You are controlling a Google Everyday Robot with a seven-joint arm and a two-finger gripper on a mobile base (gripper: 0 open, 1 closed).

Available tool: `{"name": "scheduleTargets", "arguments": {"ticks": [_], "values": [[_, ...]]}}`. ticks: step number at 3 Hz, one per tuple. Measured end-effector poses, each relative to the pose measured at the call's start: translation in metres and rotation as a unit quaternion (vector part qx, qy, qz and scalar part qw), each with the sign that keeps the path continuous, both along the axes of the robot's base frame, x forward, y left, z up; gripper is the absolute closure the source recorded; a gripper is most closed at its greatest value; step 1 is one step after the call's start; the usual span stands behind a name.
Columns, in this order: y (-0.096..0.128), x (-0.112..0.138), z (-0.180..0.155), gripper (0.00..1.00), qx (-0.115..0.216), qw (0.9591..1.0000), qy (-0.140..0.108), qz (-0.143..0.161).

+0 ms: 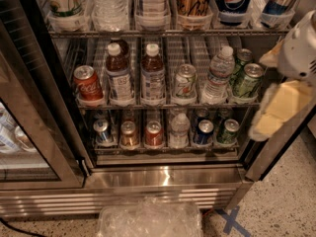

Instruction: Pick blue plastic bottle from middle shelf of fridge

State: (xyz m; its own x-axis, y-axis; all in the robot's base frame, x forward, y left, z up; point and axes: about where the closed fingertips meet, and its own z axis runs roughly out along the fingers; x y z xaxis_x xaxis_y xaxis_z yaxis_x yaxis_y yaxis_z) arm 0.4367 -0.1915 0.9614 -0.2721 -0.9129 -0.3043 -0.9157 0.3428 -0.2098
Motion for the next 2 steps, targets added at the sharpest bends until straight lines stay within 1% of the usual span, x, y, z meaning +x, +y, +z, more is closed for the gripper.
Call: {"name": "scheduleTargets", "arguments": {"ticks": [1,2], "values": [[0.074,0.000,-0.040,0.00,0.099,0.9946,0.025,-0.013],[0.122,-0.001,-0.059,0.00,0.167,0.9847,0.042,-0.025]]}}
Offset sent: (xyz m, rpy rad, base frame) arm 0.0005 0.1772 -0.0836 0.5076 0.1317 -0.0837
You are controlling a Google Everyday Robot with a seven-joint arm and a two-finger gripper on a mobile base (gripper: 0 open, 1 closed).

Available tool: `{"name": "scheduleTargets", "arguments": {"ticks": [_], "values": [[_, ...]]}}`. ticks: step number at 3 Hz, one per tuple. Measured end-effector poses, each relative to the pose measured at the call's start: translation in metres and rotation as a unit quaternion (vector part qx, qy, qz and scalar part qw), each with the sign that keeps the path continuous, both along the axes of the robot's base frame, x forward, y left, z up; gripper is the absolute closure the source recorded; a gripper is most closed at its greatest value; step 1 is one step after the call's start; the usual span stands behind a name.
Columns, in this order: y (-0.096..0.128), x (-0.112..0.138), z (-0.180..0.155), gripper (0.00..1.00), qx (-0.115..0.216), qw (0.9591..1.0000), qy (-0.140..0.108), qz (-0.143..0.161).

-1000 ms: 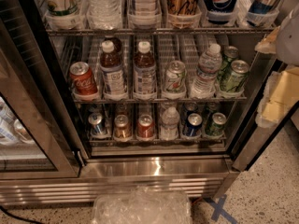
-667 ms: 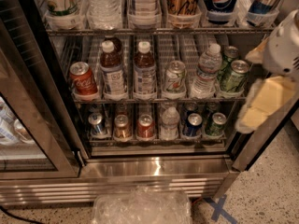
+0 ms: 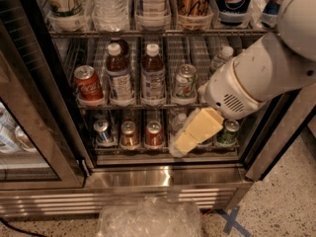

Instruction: Pick blue plastic bottle from middle shelf of fridge

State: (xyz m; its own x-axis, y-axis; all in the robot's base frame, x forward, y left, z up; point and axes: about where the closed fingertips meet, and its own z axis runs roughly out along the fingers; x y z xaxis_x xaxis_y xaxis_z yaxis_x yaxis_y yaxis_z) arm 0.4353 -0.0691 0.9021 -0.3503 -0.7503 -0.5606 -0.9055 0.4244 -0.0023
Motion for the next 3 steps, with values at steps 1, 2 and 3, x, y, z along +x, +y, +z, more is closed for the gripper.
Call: {"name": "scheduleTargets", "arguments": {"ticks": [1,2,3], "values": [[0.003,0.001,0.003,0.00,0.003,1.0000,-0.005,-0.001],[0.015,-0.002,0.002,0.00,0.007,0.9999,-0.015,-0.002],[0.053,-0.021,-0.015,0.00,0.054,0.9972,0.007,-0.052]]}}
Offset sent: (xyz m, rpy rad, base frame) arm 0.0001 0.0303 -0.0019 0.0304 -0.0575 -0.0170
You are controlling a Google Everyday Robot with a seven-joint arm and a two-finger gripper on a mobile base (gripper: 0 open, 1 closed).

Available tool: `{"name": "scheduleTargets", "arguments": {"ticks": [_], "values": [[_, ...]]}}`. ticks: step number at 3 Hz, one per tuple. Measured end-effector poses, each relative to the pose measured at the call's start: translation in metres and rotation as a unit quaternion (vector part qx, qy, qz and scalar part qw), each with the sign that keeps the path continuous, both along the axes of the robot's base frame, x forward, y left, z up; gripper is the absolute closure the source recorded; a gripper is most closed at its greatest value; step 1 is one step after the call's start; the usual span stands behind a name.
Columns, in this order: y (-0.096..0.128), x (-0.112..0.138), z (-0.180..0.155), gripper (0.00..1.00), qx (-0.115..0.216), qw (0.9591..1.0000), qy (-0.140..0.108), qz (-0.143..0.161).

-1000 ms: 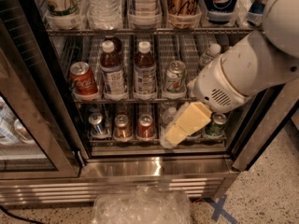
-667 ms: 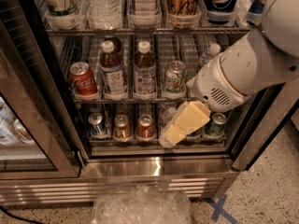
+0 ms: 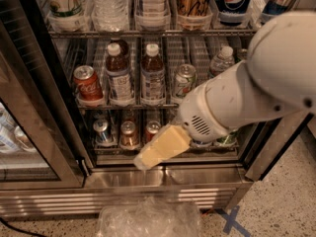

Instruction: Pick blue plastic bottle from middle shelf of fridge

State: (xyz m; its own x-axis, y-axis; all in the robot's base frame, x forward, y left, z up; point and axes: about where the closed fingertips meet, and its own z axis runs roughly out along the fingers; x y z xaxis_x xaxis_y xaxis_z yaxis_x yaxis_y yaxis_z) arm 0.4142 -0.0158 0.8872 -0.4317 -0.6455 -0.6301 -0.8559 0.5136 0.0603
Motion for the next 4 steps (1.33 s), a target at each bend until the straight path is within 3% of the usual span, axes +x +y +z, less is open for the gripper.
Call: {"name": "scheduleTargets", "arguments": {"ticks": [1,2,3,4], "values": [[0.048,-0.021,-0.036,0.00,0.029,0.9970,0.033,-0.063],[0.079,-0.019,-0.056,0.00,0.032,0.9935,0.015,-0.108],[0.079,-0.014,-0.057,0.00,0.037,0.9839,-0.036,-0.171],[0.083,-0.007,-0.050,0.00,0.060,0.9782,-0.036,-0.196]]}}
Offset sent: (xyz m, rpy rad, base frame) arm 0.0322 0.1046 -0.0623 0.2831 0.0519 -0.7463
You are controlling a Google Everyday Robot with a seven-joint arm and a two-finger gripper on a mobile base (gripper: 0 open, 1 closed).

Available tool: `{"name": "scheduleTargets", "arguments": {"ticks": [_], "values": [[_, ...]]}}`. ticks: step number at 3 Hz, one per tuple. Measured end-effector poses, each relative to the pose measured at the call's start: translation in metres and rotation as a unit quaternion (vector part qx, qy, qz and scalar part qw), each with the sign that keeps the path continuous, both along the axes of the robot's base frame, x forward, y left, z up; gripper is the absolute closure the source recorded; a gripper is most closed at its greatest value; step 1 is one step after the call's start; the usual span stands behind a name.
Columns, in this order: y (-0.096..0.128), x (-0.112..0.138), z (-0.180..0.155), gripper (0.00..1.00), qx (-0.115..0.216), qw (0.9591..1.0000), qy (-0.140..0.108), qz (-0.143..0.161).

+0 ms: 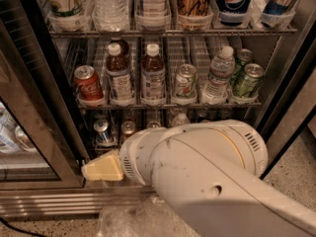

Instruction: Pick blue plastic bottle from middle shelf of fridge

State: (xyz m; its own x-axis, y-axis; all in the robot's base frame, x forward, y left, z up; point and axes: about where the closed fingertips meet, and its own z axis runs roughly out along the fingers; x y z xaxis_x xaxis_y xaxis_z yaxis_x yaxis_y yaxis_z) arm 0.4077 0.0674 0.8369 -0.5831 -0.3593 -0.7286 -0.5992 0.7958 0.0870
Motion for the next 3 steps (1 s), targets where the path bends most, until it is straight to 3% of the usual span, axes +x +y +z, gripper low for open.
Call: {"name": "scheduleTargets", "arguments": {"ticks": [1,2,3], "values": [[0.000,-0.001,0.000,0.00,-0.001,1.0000,0.001,0.002],[-0.001,0.007,-0.001,0.00,0.037,0.9985,-0.006,-0.041],[-0.016,0.017,-0.001,0.00,0.097,0.9878,-0.024,-0.119]]}}
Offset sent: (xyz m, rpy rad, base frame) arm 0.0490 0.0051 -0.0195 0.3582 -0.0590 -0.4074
